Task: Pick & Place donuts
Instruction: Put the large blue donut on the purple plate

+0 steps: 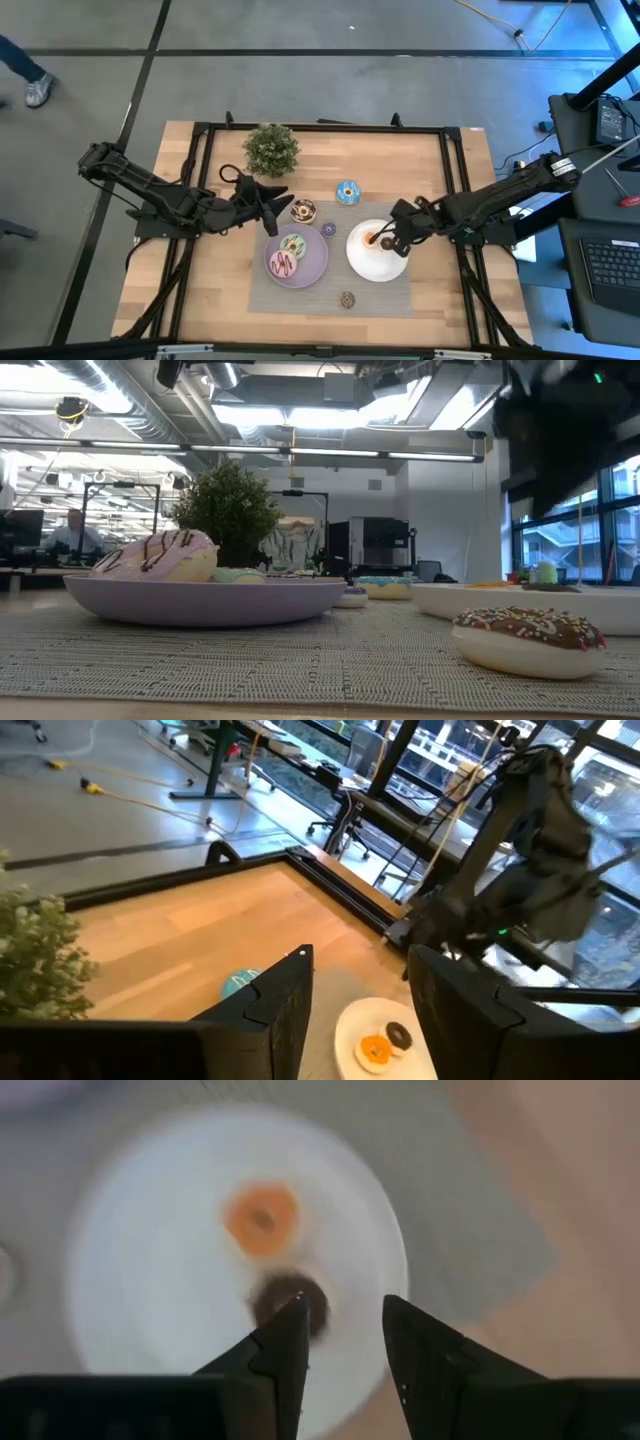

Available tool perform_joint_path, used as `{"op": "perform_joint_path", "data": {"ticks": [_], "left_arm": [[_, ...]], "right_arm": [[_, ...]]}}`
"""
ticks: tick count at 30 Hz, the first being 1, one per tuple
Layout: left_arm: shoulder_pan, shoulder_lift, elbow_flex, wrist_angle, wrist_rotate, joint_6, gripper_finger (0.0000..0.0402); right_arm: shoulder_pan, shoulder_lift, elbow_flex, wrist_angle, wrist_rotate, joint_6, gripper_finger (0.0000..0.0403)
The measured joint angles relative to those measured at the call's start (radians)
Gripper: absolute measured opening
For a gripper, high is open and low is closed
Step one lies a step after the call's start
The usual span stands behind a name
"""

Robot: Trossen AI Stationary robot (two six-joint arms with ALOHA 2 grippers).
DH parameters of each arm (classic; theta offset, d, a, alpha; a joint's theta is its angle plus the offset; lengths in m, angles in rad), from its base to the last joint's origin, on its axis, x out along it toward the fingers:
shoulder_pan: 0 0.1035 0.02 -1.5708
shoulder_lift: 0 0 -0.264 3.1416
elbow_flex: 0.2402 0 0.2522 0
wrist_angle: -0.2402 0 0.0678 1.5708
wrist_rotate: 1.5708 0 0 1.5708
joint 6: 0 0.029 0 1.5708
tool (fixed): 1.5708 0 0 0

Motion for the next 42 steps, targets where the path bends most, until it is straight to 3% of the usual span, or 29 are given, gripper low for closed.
{"op": "perform_joint_path", "data": {"ticks": [8, 13, 22, 27, 34, 42], "left_arm": [[0.0, 0.0, 0.0, 0.001, 0.038, 0.023, 0.0166], [0.004, 0.0, 0.0, -0.003, 0.063, -0.028, 0.0161], [0.087, 0.0, 0.0, -0.009, 0.19, -0.048, 0.0152], [0.128, 0.0, 0.0, -0.012, 0.265, -0.048, 0.0148], [0.16, 0.0, 0.0, -0.023, 0.329, -0.048, 0.0147], [0.164, 0.0, 0.0, -0.043, 0.349, -0.048, 0.015]], "right_arm": [[0.0, 0.0, 0.134, 0.13, 0.134, -0.176, 0.0132], [-0.021, 0.0, 0.135, 0.147, 0.165, -0.123, 0.0132], [-0.177, 0.0, 0.135, 0.141, 0.082, -0.004, 0.0132], [-0.296, 0.007, 0.134, 0.196, 0.013, -0.102, 0.0132], [-0.431, 0.138, 0.134, 0.229, -0.022, -0.116, 0.0132], [-0.527, 0.285, 0.133, 0.335, -0.193, -0.229, 0.0135]]}}
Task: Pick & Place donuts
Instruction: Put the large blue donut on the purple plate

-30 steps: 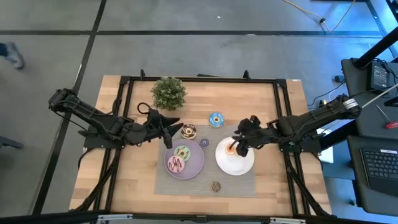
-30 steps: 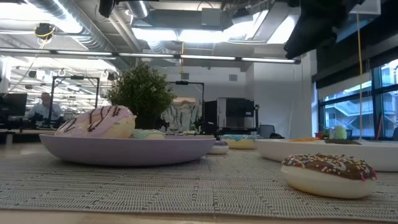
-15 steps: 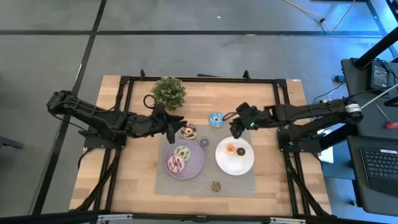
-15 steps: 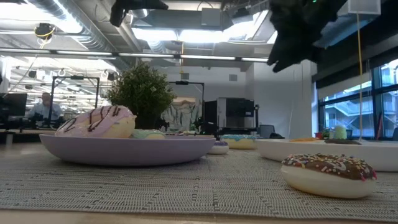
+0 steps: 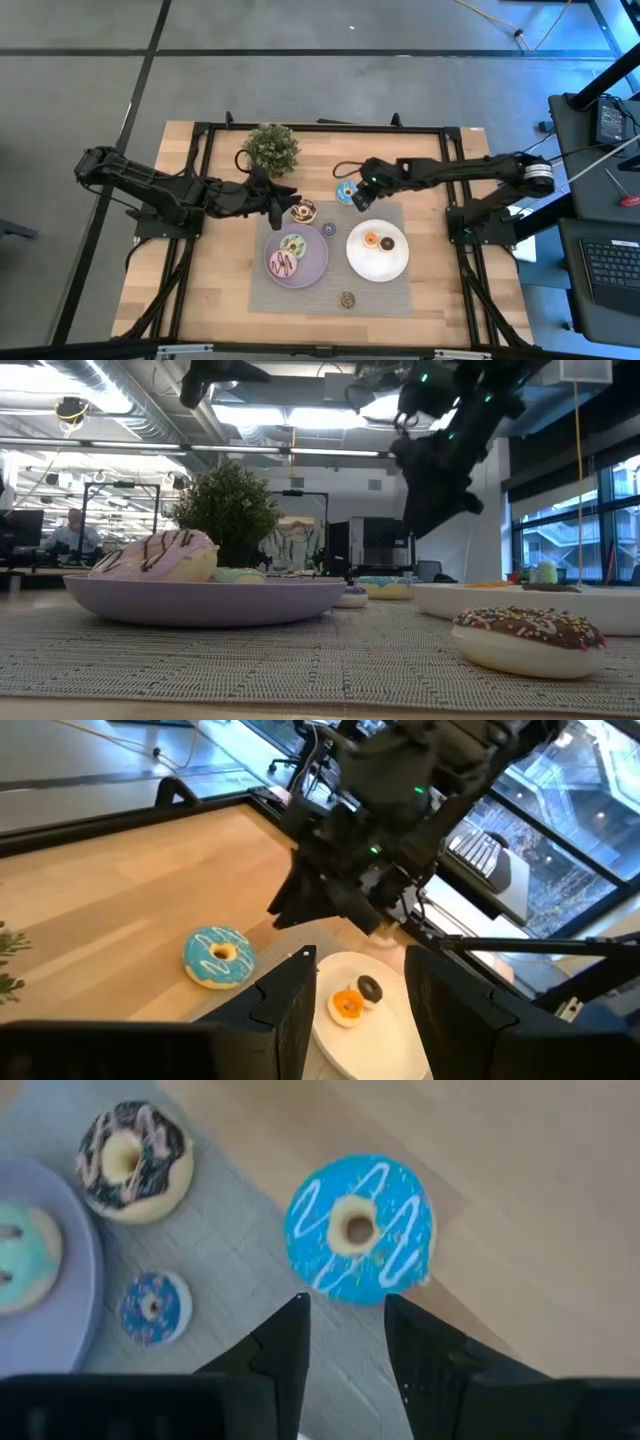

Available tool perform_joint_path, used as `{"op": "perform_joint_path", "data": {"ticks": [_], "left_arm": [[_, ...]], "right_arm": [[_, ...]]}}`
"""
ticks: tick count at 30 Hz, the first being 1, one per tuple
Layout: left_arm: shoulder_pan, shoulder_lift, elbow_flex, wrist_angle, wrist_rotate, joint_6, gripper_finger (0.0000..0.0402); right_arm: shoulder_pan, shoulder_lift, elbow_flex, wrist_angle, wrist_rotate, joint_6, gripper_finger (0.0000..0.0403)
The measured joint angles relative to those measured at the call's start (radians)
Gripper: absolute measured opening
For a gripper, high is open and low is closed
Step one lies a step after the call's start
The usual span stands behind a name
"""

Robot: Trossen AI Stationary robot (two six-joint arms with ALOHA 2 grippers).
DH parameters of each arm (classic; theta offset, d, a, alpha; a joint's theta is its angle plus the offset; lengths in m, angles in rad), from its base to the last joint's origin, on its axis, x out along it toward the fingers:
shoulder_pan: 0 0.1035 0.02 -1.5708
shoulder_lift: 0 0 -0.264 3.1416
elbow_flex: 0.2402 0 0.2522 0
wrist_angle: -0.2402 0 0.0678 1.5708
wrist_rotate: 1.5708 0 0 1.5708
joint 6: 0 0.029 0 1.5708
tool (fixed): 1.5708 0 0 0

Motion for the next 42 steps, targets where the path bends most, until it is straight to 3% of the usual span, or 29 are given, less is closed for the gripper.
{"op": "perform_joint_path", "data": {"ticks": [4, 11, 23, 27, 37, 42], "left_arm": [[0.0, 0.0, 0.0, -0.017, 0.0, 0.0, 0.0147], [0.0, 0.0, 0.0, -0.039, 0.0, 0.0, 0.0145], [0.0, 0.0, 0.0, -0.039, -0.001, 0.019, 0.0143], [0.0, 0.0, 0.0, -0.041, -0.002, 0.019, 0.0144], [0.0, 0.0, 0.0, -0.042, -0.002, 0.019, 0.0143], [0.0, 0.0, 0.0, -0.042, -0.002, 0.018, 0.0143]], "right_arm": [[-0.063, 0.063, 0.0, 0.069, -0.064, -0.023, 0.0167], [-0.098, 0.155, 0.0, 0.108, -0.063, -0.026, 0.0222], [-0.099, 0.256, 0.001, 0.152, -0.06, 0.005, 0.0229], [-0.099, 0.261, 0.001, 0.152, -0.06, 0.004, 0.0208], [-0.099, 0.261, 0.001, 0.157, -0.058, -0.03, 0.0103], [-0.099, 0.259, 0.001, 0.157, -0.058, -0.063, 0.0072]]}}
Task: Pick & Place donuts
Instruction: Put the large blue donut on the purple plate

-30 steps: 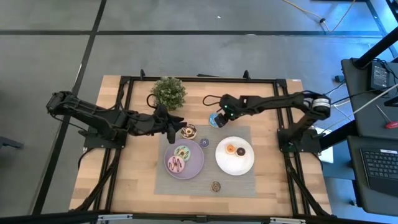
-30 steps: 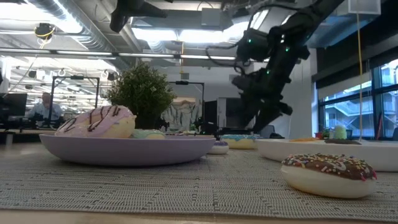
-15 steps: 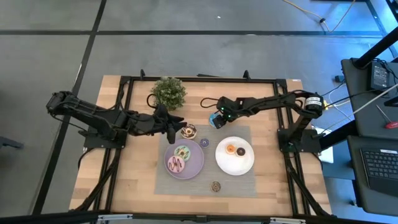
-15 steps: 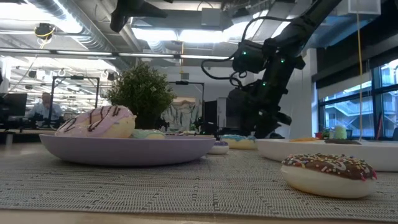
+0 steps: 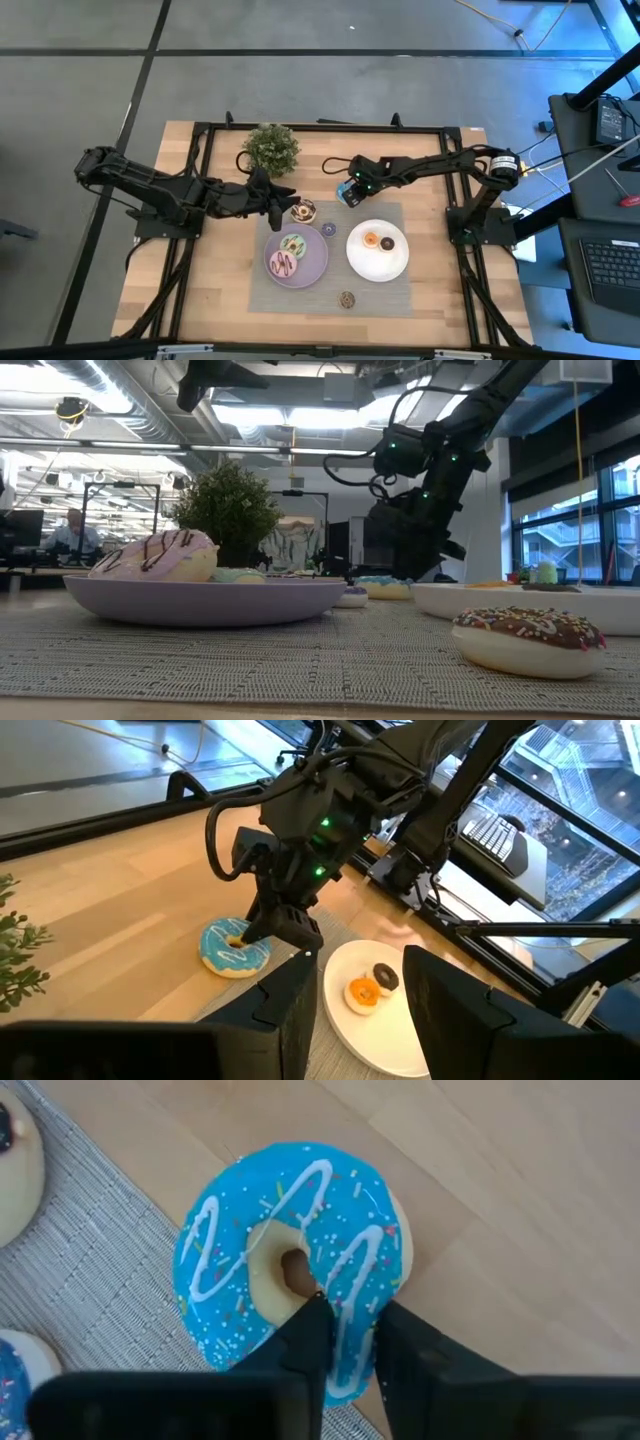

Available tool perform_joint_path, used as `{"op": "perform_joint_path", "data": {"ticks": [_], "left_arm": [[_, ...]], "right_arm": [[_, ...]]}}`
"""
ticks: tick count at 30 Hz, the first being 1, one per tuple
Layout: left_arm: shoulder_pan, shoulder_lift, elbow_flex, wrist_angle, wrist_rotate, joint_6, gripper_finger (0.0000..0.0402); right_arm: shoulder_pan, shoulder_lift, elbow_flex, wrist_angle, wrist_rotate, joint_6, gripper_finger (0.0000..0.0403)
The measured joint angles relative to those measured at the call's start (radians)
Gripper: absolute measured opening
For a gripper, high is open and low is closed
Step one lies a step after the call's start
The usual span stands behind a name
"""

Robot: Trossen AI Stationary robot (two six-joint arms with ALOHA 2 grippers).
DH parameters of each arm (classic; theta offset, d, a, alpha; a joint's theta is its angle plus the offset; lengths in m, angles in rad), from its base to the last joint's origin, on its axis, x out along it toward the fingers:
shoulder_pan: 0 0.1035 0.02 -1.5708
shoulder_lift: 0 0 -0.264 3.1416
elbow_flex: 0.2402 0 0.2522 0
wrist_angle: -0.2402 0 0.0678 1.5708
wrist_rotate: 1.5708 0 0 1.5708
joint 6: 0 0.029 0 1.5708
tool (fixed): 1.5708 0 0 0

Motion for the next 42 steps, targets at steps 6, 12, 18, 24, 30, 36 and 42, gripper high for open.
{"op": "perform_joint_path", "data": {"ticks": [6, 12, 18, 24, 30, 36, 42], "left_arm": [[0.0, 0.001, 0.0, -0.014, 0.027, -0.002, 0.0143], [0.0, 0.055, 0.0, -0.024, 0.032, -0.045, 0.0143], [0.0, 0.136, 0.0, 0.042, 0.02, -0.071, 0.0143], [0.0, 0.182, 0.0, 0.137, 0.084, -0.081, 0.0144], [0.001, 0.211, 0.0, 0.204, 0.185, -0.264, 0.0162], [0.02, 0.235, 0.0, 0.239, 0.338, -0.322, 0.0225], [0.021, 0.254, 0.0, 0.302, 0.285, -0.425, 0.0254]], "right_arm": [[0.0, -0.06, 0.0, -0.017, 0.0, -0.048, 0.0066], [0.026, -0.204, 0.0, -0.029, -0.023, -0.114, 0.0063], [0.138, -0.338, 0.0, -0.021, -0.026, -0.188, 0.0063], [0.286, -0.428, 0.0, 0.018, 0.036, -0.221, 0.0062], [0.398, -0.441, 0.0, 0.039, 0.169, -0.246, 0.0062], [0.445, -0.439, 0.002, 0.047, 0.176, -0.208, 0.0062], [0.49, -0.428, 0.047, 0.049, 0.177, -0.201, 0.0062]]}}
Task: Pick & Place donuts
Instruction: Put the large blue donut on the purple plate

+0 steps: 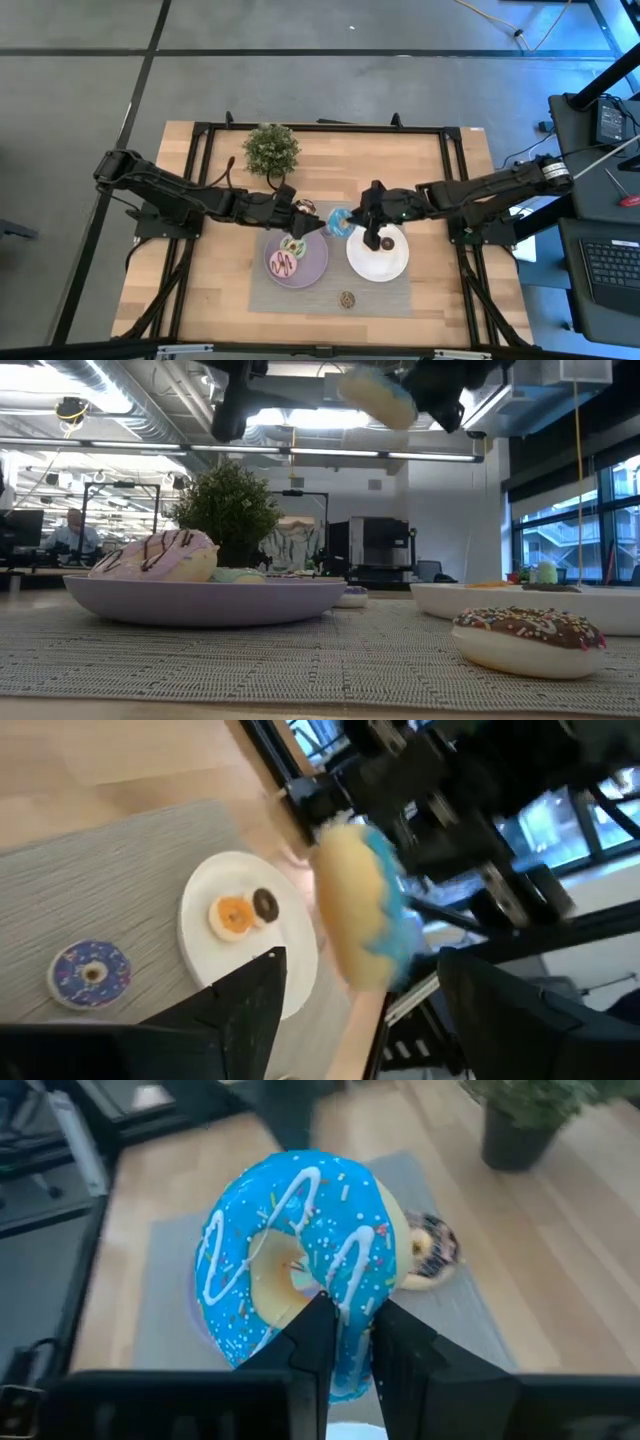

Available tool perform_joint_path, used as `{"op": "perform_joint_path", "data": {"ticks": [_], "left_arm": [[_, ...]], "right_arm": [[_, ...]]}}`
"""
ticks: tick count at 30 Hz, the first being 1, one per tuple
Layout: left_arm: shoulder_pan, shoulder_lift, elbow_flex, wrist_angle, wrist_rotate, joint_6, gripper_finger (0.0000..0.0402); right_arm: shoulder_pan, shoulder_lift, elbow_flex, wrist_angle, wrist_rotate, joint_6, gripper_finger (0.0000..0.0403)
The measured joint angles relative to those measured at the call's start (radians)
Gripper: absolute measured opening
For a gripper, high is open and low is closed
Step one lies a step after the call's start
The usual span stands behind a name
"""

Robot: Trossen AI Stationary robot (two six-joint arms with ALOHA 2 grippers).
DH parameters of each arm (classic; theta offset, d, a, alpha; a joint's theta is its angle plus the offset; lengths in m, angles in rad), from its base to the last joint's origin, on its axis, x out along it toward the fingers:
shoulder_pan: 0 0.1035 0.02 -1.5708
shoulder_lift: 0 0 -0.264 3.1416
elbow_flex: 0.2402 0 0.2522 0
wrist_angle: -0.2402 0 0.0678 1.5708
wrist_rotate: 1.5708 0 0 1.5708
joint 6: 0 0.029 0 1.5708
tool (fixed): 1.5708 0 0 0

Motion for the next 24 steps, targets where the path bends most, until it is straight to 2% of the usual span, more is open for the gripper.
{"op": "perform_joint_path", "data": {"ticks": [11, 15, 18, 24], "left_arm": [[0.013, 0.002, 0.0, 0.004, -0.022, -0.041, 0.0252], [0.013, 0.025, 0.0, 0.056, -0.021, -0.04, 0.0253], [0.017, 0.049, 0.0, 0.129, 0.004, -0.038, 0.025], [0.025, 0.09, 0.0, 0.153, 0.043, -0.062, 0.0244]], "right_arm": [[0.029, 0.015, 0.032, -0.015, 0.029, -0.018, 0.0062], [0.029, 0.026, 0.033, -0.004, 0.029, -0.018, 0.0062], [0.029, 0.035, 0.033, 0.01, 0.029, -0.019, 0.0062], [0.028, 0.04, 0.034, 0.007, 0.029, -0.019, 0.0062]]}}
